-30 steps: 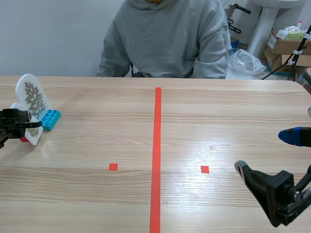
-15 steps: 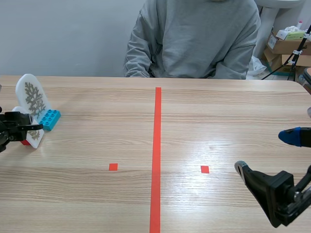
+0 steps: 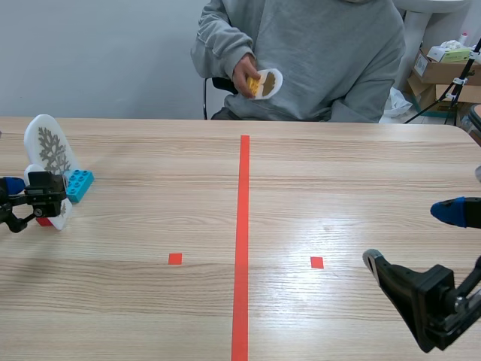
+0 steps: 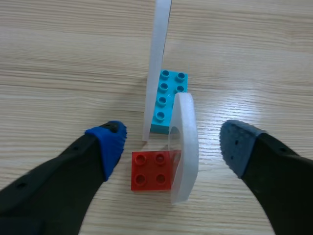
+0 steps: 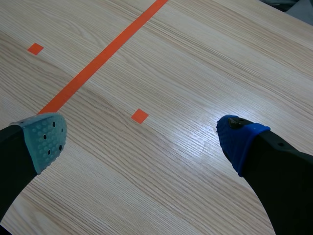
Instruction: Do the leaf sorting experiment
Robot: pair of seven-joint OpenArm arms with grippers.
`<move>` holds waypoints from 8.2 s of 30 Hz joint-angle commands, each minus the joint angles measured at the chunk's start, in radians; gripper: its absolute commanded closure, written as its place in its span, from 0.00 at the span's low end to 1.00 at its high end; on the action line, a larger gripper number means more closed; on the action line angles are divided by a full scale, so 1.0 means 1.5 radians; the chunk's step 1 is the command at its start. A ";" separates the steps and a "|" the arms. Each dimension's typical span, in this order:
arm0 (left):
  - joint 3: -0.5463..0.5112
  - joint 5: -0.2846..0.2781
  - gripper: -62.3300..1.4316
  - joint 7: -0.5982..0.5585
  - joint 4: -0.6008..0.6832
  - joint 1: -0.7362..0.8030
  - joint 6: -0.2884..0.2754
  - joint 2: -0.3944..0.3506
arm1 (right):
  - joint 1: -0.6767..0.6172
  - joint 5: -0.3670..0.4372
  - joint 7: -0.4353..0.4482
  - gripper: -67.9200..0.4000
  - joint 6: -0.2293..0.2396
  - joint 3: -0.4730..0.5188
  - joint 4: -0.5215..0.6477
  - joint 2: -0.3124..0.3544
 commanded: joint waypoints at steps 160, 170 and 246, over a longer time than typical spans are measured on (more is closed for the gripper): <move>-0.034 -0.029 0.10 -0.078 0.791 0.758 -0.199 0.038 | 0.819 -0.214 0.015 0.86 0.117 -0.569 -0.711 -0.218; -0.034 -0.029 0.10 -0.078 0.791 0.758 -0.199 0.038 | 0.818 -0.167 -0.059 0.97 0.118 -0.565 -0.709 -0.210; -0.034 -0.047 0.10 -0.046 0.791 0.735 -0.199 0.038 | 0.718 -0.045 -0.095 0.11 -0.019 -0.158 -0.760 -0.026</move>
